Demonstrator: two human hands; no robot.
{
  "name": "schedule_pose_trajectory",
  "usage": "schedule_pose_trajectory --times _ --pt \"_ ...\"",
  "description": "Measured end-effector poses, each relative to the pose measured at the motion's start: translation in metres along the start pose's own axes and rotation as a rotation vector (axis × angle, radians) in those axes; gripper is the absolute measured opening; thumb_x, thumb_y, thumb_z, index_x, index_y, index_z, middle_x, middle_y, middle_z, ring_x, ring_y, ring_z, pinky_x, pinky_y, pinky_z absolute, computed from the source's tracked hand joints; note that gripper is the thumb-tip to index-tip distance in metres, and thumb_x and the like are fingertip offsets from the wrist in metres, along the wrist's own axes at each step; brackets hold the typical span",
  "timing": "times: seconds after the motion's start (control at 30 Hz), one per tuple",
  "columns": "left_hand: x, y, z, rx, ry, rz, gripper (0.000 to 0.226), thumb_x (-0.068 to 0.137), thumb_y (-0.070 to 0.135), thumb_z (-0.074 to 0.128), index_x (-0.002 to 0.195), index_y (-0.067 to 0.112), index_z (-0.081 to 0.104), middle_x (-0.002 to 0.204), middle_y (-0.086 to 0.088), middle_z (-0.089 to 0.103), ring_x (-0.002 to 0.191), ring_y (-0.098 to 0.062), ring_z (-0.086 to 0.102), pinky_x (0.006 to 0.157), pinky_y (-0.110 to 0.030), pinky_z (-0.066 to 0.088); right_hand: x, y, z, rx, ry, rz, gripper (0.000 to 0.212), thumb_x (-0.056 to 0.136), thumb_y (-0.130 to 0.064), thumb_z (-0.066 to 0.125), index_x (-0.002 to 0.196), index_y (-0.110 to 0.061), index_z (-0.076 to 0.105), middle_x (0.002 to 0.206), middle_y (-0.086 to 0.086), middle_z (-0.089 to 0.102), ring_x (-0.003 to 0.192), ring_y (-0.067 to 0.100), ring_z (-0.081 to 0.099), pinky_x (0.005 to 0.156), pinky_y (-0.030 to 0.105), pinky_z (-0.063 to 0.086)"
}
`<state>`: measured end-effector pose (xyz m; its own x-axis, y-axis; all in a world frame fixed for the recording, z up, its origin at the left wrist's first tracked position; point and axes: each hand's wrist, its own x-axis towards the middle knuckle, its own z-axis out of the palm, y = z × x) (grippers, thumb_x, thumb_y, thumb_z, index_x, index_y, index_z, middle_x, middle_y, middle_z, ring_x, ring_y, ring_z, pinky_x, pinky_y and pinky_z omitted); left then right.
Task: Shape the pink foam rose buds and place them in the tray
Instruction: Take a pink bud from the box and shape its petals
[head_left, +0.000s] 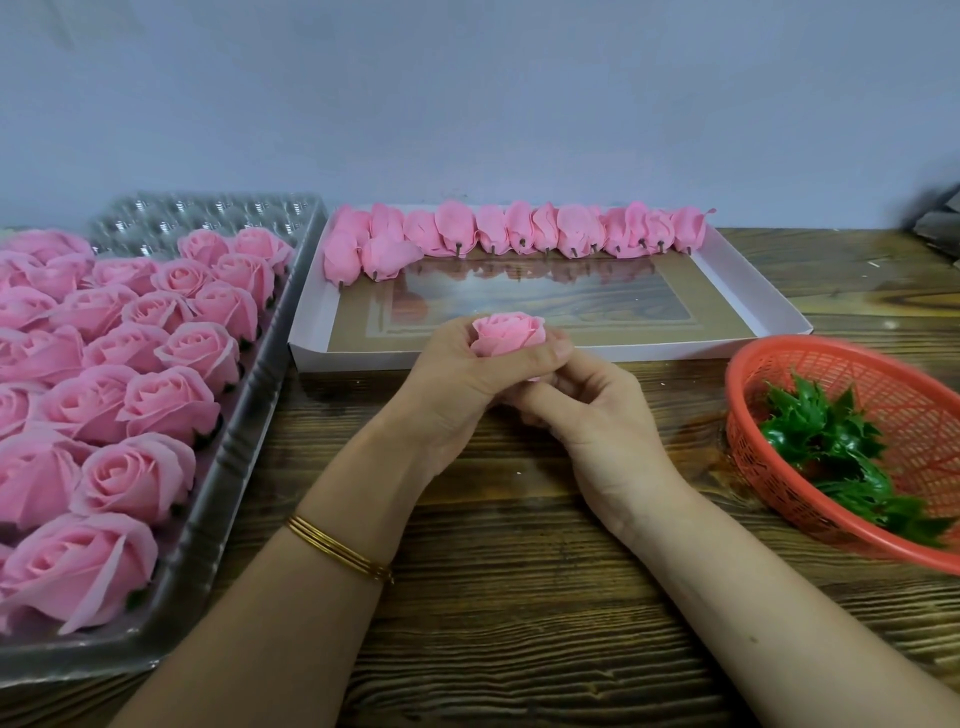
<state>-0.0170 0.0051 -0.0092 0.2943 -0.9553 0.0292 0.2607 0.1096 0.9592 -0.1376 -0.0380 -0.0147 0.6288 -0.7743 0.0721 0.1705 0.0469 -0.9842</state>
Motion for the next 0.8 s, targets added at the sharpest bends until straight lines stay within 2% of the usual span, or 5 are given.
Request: schedule_pose_trajectory --times 0.27,0.47,0.57,0.63,0.8 --pt "-0.0030 0.0011 0.0038 -0.006 0.020 0.024 0.053 0.075 0.020 0.076 0.104 -0.020 0.057 0.089 -0.024 0.058 0.083 -0.031 0.057 0.069 -0.034 0.048 -0.0019 -0.0014 0.0016 0.034 -0.045 0.042 0.014 0.074 -0.006 0.073 0.087 -0.008 0.073 0.071 0.007 0.063 0.064 0.007 0.055 0.064 0.017 0.045" --pt "-0.0012 -0.0006 0.0050 -0.026 0.050 0.016 0.032 0.068 0.021 0.075 0.091 0.000 0.071 0.085 -0.019 0.063 0.080 -0.028 0.060 0.074 -0.031 0.055 -0.0012 0.0014 0.0034 -0.072 0.057 -0.063 0.032 0.075 0.006 0.076 0.104 -0.002 0.067 0.060 -0.013 0.060 0.062 0.004 0.055 0.065 0.014 0.049" --pt "-0.0017 0.0000 0.0020 -0.009 0.009 0.021 0.033 0.068 0.020 0.077 0.093 -0.001 0.070 0.088 -0.021 0.058 0.082 -0.029 0.055 0.076 -0.030 0.054 -0.0018 -0.0005 0.0045 -0.065 0.041 -0.081 0.038 0.077 0.008 0.074 0.111 -0.008 0.068 0.077 0.004 0.065 0.074 0.012 0.057 0.073 0.018 0.051" --pt "-0.0016 0.0008 0.0004 -0.011 -0.010 0.023 0.037 0.068 0.019 0.078 0.096 -0.003 0.068 0.086 -0.020 0.058 0.080 -0.028 0.056 0.075 -0.030 0.054 -0.0018 -0.0014 0.0041 -0.042 0.025 -0.062 0.035 0.079 0.006 0.073 0.110 -0.011 0.069 0.083 0.013 0.063 0.079 0.018 0.056 0.078 0.021 0.051" --pt "-0.0017 0.0021 -0.0028 0.004 -0.043 -0.020 0.026 0.072 0.017 0.076 0.094 0.005 0.071 0.088 -0.012 0.065 0.085 -0.023 0.062 0.080 -0.038 0.051 -0.0018 -0.0028 0.0028 -0.031 -0.023 0.006 0.014 0.083 0.002 0.068 0.094 -0.005 0.072 0.069 0.000 0.064 0.066 0.005 0.056 0.065 0.015 0.046"
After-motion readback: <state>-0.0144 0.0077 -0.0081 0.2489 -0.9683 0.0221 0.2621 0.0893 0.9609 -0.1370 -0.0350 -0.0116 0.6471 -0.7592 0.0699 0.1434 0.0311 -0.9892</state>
